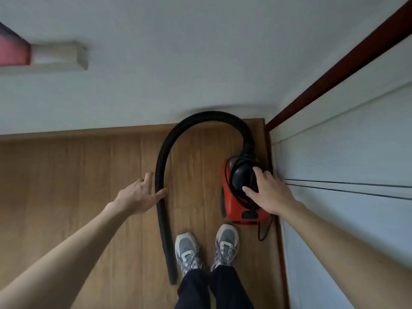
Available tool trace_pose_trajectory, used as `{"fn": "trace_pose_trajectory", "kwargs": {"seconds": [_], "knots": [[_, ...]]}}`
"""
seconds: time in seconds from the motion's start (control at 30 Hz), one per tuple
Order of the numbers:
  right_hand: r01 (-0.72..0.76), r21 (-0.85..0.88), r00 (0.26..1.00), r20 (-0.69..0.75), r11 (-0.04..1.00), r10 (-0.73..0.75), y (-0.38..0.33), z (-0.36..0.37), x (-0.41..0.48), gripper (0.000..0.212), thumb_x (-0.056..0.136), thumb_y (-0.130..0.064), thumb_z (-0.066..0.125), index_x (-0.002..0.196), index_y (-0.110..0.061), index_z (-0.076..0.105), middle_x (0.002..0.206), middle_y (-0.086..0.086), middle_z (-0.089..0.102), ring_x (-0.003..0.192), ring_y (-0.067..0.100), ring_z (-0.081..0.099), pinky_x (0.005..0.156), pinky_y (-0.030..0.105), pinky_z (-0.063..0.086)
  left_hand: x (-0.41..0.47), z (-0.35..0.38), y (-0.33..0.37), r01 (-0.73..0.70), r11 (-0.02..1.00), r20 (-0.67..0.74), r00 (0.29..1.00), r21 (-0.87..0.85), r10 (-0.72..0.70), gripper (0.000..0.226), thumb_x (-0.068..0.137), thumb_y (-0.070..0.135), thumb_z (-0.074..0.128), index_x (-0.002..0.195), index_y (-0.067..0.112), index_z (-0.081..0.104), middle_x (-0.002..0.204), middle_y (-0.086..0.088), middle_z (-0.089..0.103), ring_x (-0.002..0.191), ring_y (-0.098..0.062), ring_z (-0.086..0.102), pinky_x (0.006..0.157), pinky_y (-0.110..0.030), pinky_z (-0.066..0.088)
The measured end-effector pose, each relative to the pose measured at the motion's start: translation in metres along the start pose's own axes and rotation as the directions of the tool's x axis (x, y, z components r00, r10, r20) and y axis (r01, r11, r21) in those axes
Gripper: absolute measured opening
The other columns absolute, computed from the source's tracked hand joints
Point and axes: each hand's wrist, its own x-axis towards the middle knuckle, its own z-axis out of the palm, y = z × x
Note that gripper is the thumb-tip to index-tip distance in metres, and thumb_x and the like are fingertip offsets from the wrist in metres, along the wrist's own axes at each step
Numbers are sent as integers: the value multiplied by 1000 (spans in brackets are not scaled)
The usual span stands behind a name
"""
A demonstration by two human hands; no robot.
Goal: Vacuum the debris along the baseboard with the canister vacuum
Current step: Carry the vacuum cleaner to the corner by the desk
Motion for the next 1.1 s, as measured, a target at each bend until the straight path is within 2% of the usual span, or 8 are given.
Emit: {"fn": "trace_pose_trajectory", "kwargs": {"seconds": [0.23, 0.33, 0.43, 0.53, 0.73, 0.9, 1.0, 1.1], "knots": [[-109, 50, 994, -20, 993, 110, 11, 54, 37, 77, 95, -58, 46, 153, -18, 15, 144, 12, 41, 130, 33, 43, 93, 45, 47, 48, 49, -24, 48, 998, 18, 999, 38, -48, 83, 94, 63, 41, 154, 13, 10, 139, -21, 50, 113, -32, 61, 87, -43, 53], [-149, 115, 976, -143, 982, 164, 14, 72, 53, 76, 94, -52, 52, 150, -13, 19, 141, 16, 43, 126, 35, 48, 89, 45, 49, 68, 74, -39, 94, 995, 50, 994, -16, -93, 85, 95, 62, 41, 155, 12, 6, 146, -23, 44, 119, -34, 57, 91, -44, 51], [-129, 190, 939, -294, 973, 182, 16, 89, 67, 71, 94, -44, 58, 145, -8, 26, 137, 19, 49, 115, 37, 57, 75, 41, 52, 88, 98, -56, 139, 988, 73, 988, -72, -134, 85, 96, 60, 41, 155, 13, 3, 147, -26, 42, 121, -37, 55, 93, -45, 50], [-116, 225, 905, -377, 967, 196, 15, 105, 79, 66, 94, -38, 59, 144, -6, 28, 136, 19, 50, 109, 38, 60, 65, 34, 46, 109, 115, -67, 164, 980, 65, 985, -109, -158, 85, 95, 60, 42, 155, 14, 2, 145, -28, 43, 118, -40, 57, 92, -48, 52], [-1, 394, 817, -530, 919, 229, 18, 135, 91, 53, 98, -29, 55, 141, -6, 35, 135, 19, 51, 112, 38, 58, 77, 41, 51, 148, 140, -72, 208, 953, 31, 978, -219, -206, 83, 96, 55, 47, 154, 15, 3, 138, -30, 46, 111, -42, 57, 85, -46, 50], [111, 514, 736, -617, 850, 278, 22, 149, 101, 40, 101, -27, 52, 135, -11, 38, 127, 15, 59, 112, 32, 60, 84, 40, 53, 176, 154, -69, 265, 902, -24, 957, -341, -290, 81, 96, 49, 52, 154, 15, 6, 140, -28, 44, 115, -44, 55, 90, -48, 50], [114, 526, 712, -635, 843, 300, 22, 152, 104, 38, 101, -25, 51, 134, -10, 40, 123, 14, 62, 107, 29, 62, 81, 31, 48, 187, 160, -66, 252, 869, -46, 953, -427, -299, 73, 97, 37, 55, 153, 17, 12, 134, -25, 51, 98, -37, 58, 79, -43, 51], [131, 506, 706, -651, 852, 278, 23, 153, 106, 37, 102, -27, 50, 133, -9, 40, 117, 14, 64, 101, 28, 63, 77, 29, 48, 197, 166, -62, 229, 850, -72, 952, -475, -297, 66, 98, 29, 55, 151, 16, 17, 132, -23, 56, 87, -27, 53, 72, -35, 46]]}}
